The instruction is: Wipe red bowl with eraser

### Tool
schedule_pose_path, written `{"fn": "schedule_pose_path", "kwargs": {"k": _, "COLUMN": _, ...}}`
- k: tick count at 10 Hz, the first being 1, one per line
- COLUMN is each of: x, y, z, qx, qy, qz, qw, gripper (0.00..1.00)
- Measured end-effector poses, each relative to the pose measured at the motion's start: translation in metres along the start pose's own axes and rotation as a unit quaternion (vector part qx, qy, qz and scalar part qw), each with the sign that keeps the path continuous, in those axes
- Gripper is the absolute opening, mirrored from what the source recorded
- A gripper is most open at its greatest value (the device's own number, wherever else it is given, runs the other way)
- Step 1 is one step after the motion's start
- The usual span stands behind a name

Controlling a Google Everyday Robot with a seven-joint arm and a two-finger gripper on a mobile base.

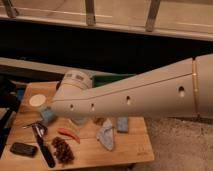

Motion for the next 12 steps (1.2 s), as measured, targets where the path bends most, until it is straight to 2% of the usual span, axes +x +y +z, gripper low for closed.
{"fn": "schedule_pose_path", "kwargs": {"k": 3, "x": -0.033, "y": 0.015, "z": 0.009, "qx": -0.018, "qy": -0.014, "qz": -0.036, "qw": 0.9991, "gripper": 0.8}}
{"fn": "schedule_pose_path", "kwargs": {"k": 5, "x": -0.08, "y": 0.045, "z": 0.017, "qx": -0.035, "qy": -0.029, "qz": -0.079, "qw": 0.9958, "gripper": 0.8}}
{"fn": "schedule_pose_path", "kwargs": {"k": 7, "x": -0.118, "y": 0.074, "z": 0.026, "qx": -0.052, "qy": -0.038, "qz": -0.121, "qw": 0.9906, "gripper": 0.8}}
{"fn": "schedule_pose_path", "kwargs": {"k": 8, "x": -0.137, "y": 0.091, "z": 0.032, "qx": -0.063, "qy": -0.043, "qz": -0.142, "qw": 0.9869, "gripper": 0.8}}
{"fn": "schedule_pose_path", "kwargs": {"k": 10, "x": -0.176, "y": 0.134, "z": 0.045, "qx": -0.091, "qy": -0.056, "qz": -0.191, "qw": 0.9758, "gripper": 0.8}}
{"fn": "schedule_pose_path", "kwargs": {"k": 12, "x": -0.212, "y": 0.167, "z": 0.054, "qx": -0.115, "qy": -0.078, "qz": -0.234, "qw": 0.9623, "gripper": 0.8}}
